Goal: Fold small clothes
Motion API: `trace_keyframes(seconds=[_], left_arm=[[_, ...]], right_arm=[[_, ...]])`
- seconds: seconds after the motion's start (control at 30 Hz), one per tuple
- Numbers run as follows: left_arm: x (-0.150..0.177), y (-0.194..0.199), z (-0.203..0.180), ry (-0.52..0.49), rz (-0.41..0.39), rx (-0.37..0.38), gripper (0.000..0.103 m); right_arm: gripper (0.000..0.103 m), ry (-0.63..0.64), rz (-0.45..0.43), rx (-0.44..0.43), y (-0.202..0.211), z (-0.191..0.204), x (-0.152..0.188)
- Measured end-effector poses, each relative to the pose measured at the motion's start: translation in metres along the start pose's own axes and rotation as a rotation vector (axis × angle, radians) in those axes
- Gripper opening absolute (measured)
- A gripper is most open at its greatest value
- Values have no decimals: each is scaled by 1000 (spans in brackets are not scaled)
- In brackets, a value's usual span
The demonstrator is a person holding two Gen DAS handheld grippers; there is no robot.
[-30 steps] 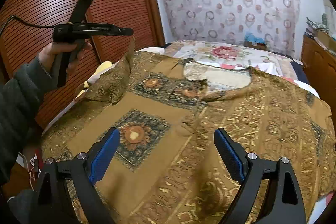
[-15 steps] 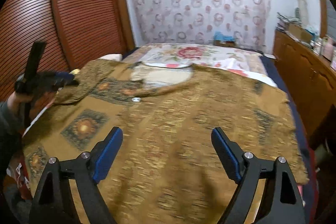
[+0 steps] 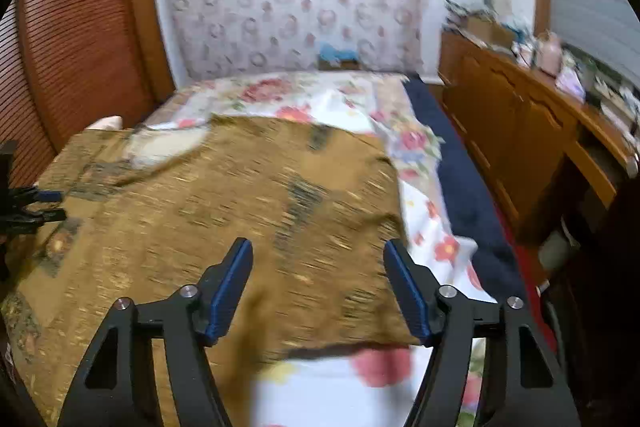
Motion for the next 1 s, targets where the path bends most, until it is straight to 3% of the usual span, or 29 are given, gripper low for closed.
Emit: trace_keyframes(seconds=[0.13, 0.43, 0.83, 0.93, 1.0], left_arm=[[1, -2, -2, -10, 4, 4, 73], [1, -5, -9, -31, -11, 18, 88], [0, -10, -14, -49, 2, 33, 100], [0, -11, -14, -50, 3, 35, 100], [0, -11, -15, -51, 3, 34, 101]], right_arm=[[66, -49, 55, 17, -15, -14, 2], [62, -110, 122, -53, -31, -27, 0], [41, -168, 166, -128, -26, -53, 9], [30, -155, 159, -118, -23, -51, 9], [16, -127, 146, -75, -19, -50, 8]])
Point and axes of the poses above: each gripper's, at about its wrist camera, not at the fingertips, and y roughly against the way its jaws point, z to its left, x to its underside, the point moved 2 cm from there along -y, roughly the way its jaws point, and after that the axes turned 4 degrees about y, right-handed, at the moved point
